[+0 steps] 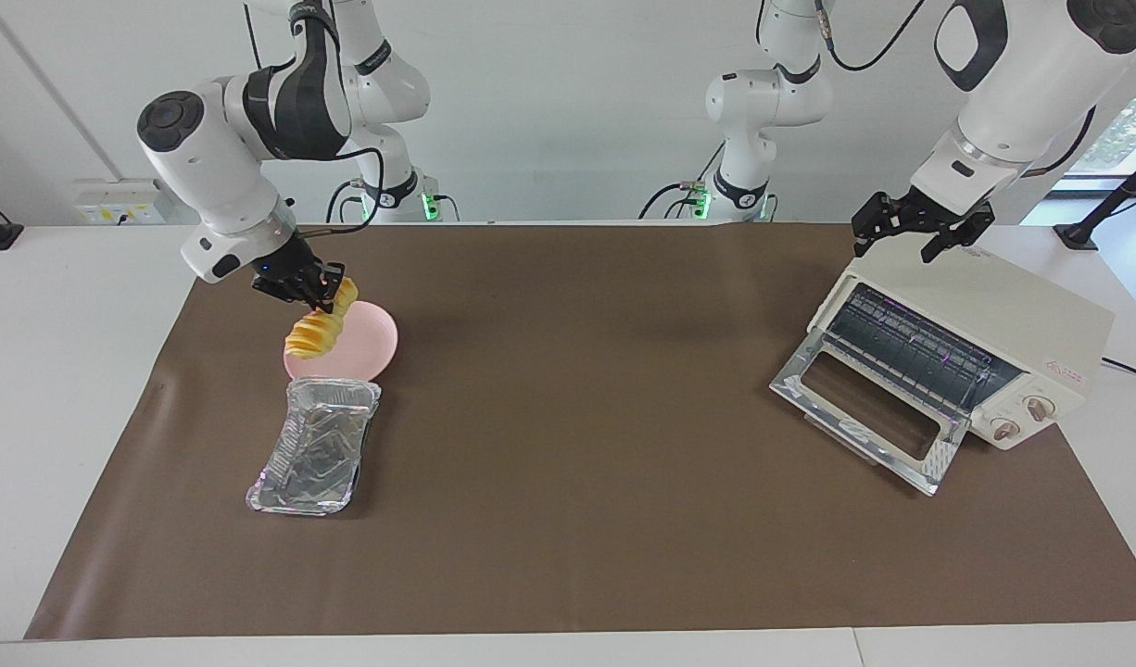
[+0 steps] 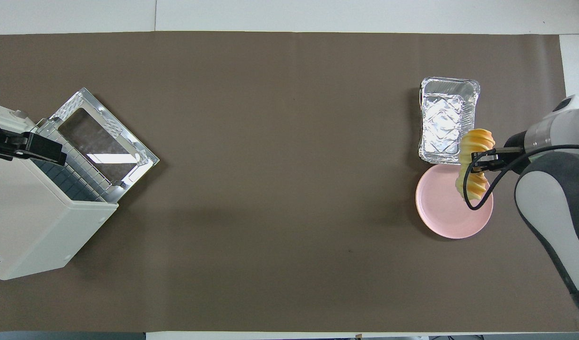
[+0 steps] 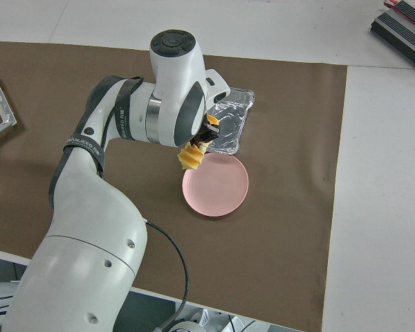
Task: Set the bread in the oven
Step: 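Lift the bread with the right gripper and lower it into the foil tray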
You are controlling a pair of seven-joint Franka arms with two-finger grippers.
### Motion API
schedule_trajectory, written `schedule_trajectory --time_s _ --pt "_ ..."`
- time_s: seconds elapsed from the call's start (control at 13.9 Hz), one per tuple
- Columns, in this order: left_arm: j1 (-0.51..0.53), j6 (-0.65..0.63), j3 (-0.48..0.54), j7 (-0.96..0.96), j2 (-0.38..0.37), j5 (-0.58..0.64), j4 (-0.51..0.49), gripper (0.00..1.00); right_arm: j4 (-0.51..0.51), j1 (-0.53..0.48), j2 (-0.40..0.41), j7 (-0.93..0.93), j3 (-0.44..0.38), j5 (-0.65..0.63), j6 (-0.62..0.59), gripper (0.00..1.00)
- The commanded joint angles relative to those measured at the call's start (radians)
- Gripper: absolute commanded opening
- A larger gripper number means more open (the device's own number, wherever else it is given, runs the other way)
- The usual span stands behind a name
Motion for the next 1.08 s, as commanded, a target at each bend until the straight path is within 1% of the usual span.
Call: schedule_trajectory --time_s 0.0,0.14,0.29,0.43,0.5,0.79,1.01 --pt "0.013 0.016 -0.011 0.014 -0.026 0.007 -0.03 1.0 0.163 -0.041 0.164 -0.088 0.001 -0.002 0.009 0.08" --pt "0.013 0.016 -0.011 0.014 -0.026 0.007 -0.029 1.0 0.244 -0.045 0.248 -0.11 0.001 0.0 0.044 0.08" --pt "0.013 0.016 -0.011 0.014 -0.026 0.007 -0.029 1.0 0.286 -0.041 0.299 -0.111 0.001 0.0 0.076 0.08" --pt "0.015 0.016 -0.011 0.014 -0.026 0.007 -0.029 1.0 0.346 -0.045 0.365 -0.117 0.001 0.0 0.083 0.08" --pt "0.013 0.016 -0.011 0.014 -0.026 0.007 -0.03 1.0 0.349 -0.044 0.377 -0.119 0.002 0.004 0.093 0.08" --pt "0.013 0.016 -0.011 0.014 -0.026 0.007 -0.03 1.0 0.308 -0.042 0.408 -0.12 0.002 0.006 0.144 0.1" --pt "0.013 0.016 -0.011 0.014 -0.026 0.007 -0.03 1.0 0.245 -0.038 0.41 -0.117 0.004 0.017 0.207 0.13"
